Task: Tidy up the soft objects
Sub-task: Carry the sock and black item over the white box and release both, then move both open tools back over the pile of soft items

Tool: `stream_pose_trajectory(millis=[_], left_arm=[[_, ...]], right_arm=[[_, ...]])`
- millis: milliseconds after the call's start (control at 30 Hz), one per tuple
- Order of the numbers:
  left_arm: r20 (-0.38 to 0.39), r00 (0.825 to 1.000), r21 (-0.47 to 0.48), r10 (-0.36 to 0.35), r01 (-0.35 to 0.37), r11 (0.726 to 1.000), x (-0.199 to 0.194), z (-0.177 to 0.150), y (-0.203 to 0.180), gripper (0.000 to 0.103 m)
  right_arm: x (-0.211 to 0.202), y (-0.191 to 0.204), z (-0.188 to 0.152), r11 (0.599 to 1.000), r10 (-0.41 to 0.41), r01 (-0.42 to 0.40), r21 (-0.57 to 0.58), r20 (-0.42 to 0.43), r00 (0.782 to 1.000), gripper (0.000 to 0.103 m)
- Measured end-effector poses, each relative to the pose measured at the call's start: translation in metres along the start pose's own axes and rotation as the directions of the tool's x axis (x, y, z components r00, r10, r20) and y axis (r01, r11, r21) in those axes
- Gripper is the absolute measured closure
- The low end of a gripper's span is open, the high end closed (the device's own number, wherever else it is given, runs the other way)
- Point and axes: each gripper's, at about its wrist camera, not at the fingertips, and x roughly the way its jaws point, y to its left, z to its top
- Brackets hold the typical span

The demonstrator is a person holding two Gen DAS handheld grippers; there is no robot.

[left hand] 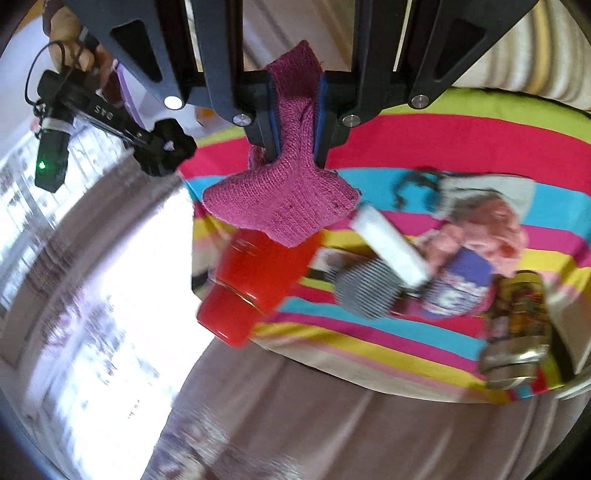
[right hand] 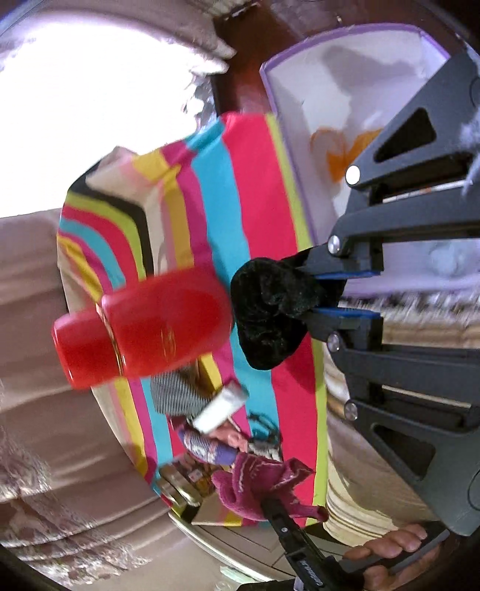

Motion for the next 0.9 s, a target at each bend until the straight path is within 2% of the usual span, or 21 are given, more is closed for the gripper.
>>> stream_pose_trajectory(millis=[267, 500, 567, 600, 633, 667, 700, 733, 767, 800, 900], left_arm=[[-0.105, 0.989, 0.091, -0.105, 0.114, 0.989, 0.024, -0.021, -0.063, 0.086], [-0.194, 0.963, 0.142, -0.187, 0.216, 0.966, 0.043, -0.037, -0.112, 0.086], [-0.216, 0.956, 0.154, -0.199, 0.234, 0.960, 0.048, -0.039, -0.121, 0.084], [-0.235, 0.950, 0.161, -0.205, 0.246, 0.956, 0.052, -0.042, -0.127, 0.079], [-0.247, 0.947, 0.164, -0.208, 0.252, 0.954, 0.055, -0.042, -0.130, 0.068], [-0.261, 0.943, 0.168, -0.207, 0.256, 0.952, 0.058, -0.043, -0.133, 0.060], [-0.265, 0.943, 0.173, -0.202, 0.253, 0.952, 0.060, -0.044, -0.135, 0.047], [-0.261, 0.944, 0.178, -0.201, 0.251, 0.952, 0.059, -0.045, -0.136, 0.043], [-0.257, 0.945, 0.180, -0.202, 0.252, 0.951, 0.057, -0.046, -0.137, 0.043], [-0.255, 0.946, 0.183, -0.201, 0.251, 0.951, 0.056, -0.045, -0.137, 0.043], [-0.244, 0.951, 0.181, -0.191, 0.238, 0.954, 0.053, -0.042, -0.132, 0.043]], right_arm=[[-0.021, -0.049, -0.011, 0.993, -0.087, 0.086, 0.078, 0.007, 0.996, 0.088], [-0.041, -0.078, -0.018, 0.980, -0.161, 0.157, 0.125, 0.024, 0.987, 0.087], [-0.043, -0.082, -0.019, 0.977, -0.171, 0.166, 0.133, 0.022, 0.985, 0.086], [-0.043, -0.082, -0.020, 0.976, -0.173, 0.169, 0.137, 0.022, 0.985, 0.084], [-0.044, -0.083, -0.020, 0.975, -0.177, 0.173, 0.139, 0.022, 0.984, 0.082], [-0.044, -0.083, -0.020, 0.975, -0.180, 0.175, 0.139, 0.022, 0.983, 0.074], [-0.044, -0.084, -0.020, 0.974, -0.185, 0.181, 0.140, 0.022, 0.982, 0.060], [-0.045, -0.083, -0.020, 0.973, -0.189, 0.184, 0.140, 0.026, 0.982, 0.052], [-0.047, -0.083, -0.020, 0.973, -0.194, 0.187, 0.138, 0.034, 0.981, 0.039], [-0.048, -0.081, -0.020, 0.972, -0.200, 0.193, 0.133, 0.042, 0.979, 0.035], [-0.048, -0.079, -0.020, 0.973, -0.201, 0.195, 0.124, 0.043, 0.979, 0.035]])
